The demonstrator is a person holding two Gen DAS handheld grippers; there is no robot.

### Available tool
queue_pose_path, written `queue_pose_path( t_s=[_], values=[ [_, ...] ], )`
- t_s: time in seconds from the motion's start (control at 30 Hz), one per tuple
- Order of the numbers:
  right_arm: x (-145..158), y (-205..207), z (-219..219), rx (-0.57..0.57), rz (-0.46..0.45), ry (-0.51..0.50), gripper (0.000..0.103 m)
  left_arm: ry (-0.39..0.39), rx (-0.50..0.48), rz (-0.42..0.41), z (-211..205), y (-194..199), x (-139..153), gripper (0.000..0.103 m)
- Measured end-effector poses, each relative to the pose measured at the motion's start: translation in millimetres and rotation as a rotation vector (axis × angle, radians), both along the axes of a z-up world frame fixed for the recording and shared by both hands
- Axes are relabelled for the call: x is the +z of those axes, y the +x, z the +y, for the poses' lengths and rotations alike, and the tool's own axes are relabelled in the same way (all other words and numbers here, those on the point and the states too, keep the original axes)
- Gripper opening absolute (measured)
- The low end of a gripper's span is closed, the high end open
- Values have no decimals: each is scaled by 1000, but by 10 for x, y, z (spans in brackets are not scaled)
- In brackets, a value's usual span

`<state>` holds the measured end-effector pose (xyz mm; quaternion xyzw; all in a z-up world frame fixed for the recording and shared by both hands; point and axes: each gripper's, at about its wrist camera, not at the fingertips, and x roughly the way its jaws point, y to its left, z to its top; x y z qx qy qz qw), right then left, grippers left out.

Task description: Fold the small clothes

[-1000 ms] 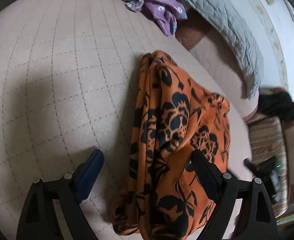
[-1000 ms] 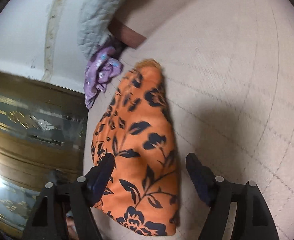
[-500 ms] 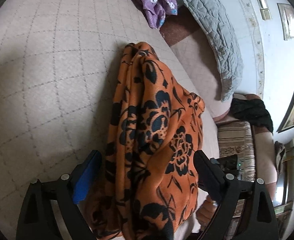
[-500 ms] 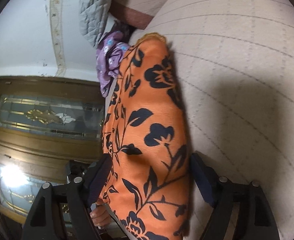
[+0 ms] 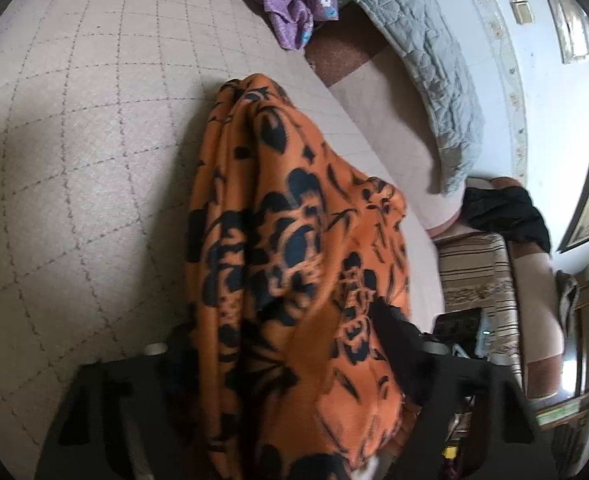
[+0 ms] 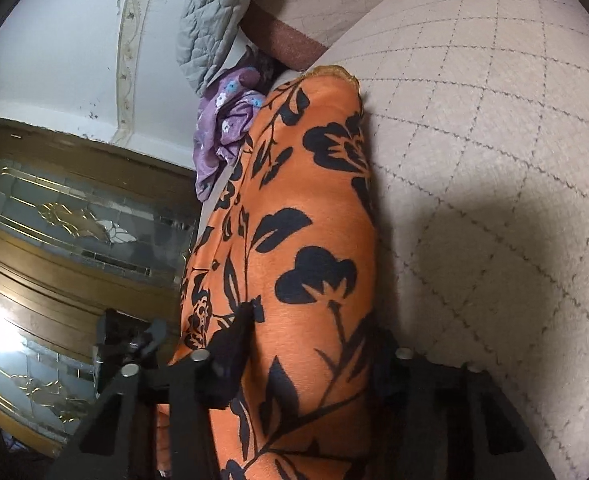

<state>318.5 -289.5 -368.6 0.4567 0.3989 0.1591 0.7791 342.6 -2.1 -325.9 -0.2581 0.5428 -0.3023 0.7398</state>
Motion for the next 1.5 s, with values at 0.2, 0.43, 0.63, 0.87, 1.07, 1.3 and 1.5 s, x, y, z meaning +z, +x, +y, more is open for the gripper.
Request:
queue_pose_path(
  t_s=[0.2,0.43,0.63,0.87,1.07,1.3,1.5],
  values=[
    [133,-13,35,-12,-15,-53,41,29,6,-60,-28,-6,72,40],
    [463,-207,-30,-39,-73,-139,40,13,-8,-113,-140,-64,286,38],
    [808,-713,-276,-82,-133,-177,40,-5,-62,-194,-261,-325,537,37],
    [884,-1484,-499,-102,-148,-224,40,69,-116,-262,-343,-714,596,37],
    [363,-1826,-647,-98,102,-220,45,328,-156,-113,-503,-822,8,50],
    [779,-2354,-642,-220,50,-422,58,383,-56,-271,-11,-634,471,62],
    [1009,-2481,-196,-137,-56,-524,50,568,-88,-361,-214,-922,282,68]
  ],
)
